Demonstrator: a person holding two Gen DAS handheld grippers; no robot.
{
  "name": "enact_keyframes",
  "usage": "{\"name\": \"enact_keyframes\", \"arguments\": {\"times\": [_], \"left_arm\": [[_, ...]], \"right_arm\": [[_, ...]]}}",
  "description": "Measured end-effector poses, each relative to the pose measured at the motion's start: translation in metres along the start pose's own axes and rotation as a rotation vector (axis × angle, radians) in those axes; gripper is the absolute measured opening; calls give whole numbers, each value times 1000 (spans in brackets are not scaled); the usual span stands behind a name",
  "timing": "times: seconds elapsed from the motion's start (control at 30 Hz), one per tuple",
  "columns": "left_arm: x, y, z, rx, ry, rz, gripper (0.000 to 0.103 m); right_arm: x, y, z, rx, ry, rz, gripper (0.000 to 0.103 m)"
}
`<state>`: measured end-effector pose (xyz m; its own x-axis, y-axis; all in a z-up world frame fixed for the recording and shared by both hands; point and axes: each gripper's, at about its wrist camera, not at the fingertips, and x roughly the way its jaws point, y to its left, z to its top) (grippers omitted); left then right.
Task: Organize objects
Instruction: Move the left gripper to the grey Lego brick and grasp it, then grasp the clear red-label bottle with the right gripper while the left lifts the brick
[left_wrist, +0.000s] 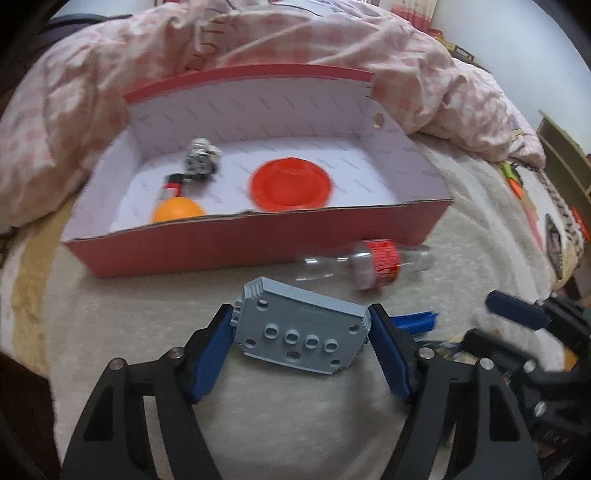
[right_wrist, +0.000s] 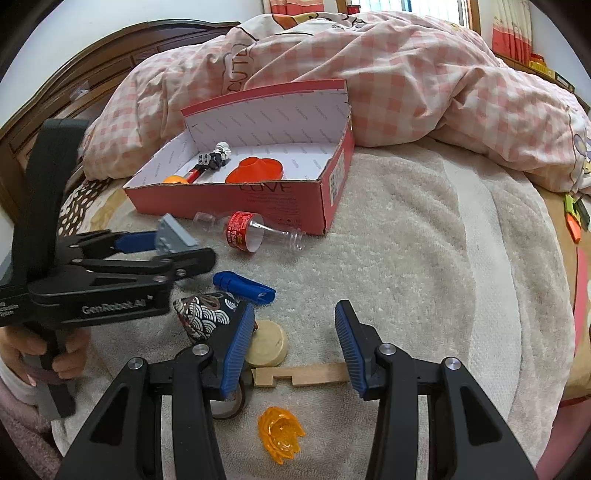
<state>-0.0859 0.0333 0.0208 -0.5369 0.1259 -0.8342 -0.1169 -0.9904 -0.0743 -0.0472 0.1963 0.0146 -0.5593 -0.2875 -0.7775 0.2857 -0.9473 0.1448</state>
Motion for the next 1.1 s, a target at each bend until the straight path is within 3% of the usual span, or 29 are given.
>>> {"name": "enact_keyframes", "arguments": {"times": [0.17,0.4,0.6,0.7,0.97,1.1], "left_arm": [[-3,30,-5,-59,19,30,72],[-3,55,-9,-132,11,23,73],[-1,51,-13,-117,-6,23,73],[-2,54,-14,-124,-10,11,73],[-4,54,-14,-109,3,-22,73],[-7,54,-14,-69,27,-50,74]], "right_arm": [[3,10,14,-56,-2,-4,47],[21,42,43,-238,28,-16,47],[52,59,54,-336,106,-64,47],[60,65,53,-385,108,-123,47],[67,75,48,-450,139,-172,49],[57,79,47,-446,170,-114,49]]}}
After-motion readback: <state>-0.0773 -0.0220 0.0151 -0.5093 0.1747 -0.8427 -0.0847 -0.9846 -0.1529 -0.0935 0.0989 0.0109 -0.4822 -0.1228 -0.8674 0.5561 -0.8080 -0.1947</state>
